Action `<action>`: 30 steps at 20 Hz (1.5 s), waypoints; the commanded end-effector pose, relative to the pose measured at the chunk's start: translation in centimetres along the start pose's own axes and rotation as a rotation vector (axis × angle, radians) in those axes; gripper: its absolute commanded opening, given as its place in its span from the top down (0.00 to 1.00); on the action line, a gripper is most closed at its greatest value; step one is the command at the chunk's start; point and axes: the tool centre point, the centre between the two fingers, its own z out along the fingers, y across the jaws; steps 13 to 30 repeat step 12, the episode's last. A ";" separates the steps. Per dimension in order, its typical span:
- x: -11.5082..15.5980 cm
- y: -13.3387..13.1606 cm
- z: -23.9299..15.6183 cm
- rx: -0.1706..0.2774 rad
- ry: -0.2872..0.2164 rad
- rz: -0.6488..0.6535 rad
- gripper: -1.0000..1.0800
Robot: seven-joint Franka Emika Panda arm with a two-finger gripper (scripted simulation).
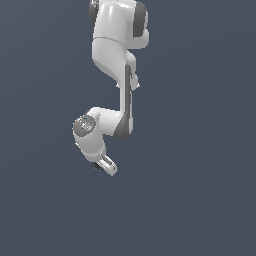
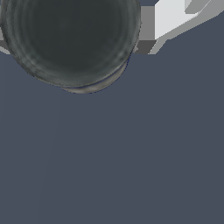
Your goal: Pick up the object and move it to a goal position.
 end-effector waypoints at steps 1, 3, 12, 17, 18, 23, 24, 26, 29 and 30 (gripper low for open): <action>0.2 2.1 -0.3 0.001 0.002 0.000 1.00; 0.3 3.5 -0.5 0.001 0.002 0.000 1.00; 0.7 6.8 -0.8 0.001 0.002 0.000 1.00; 0.7 6.8 -0.8 0.001 0.002 0.000 1.00; 0.7 6.8 -0.8 0.001 0.002 0.000 1.00; 0.7 6.8 -0.8 0.001 0.002 0.000 1.00; 0.7 6.8 -0.8 0.001 0.002 0.000 1.00; 0.7 6.8 -0.8 0.001 0.002 0.000 1.00; 0.7 6.8 -0.8 0.001 0.002 0.000 1.00; 0.7 6.8 -0.8 0.001 0.002 0.000 1.00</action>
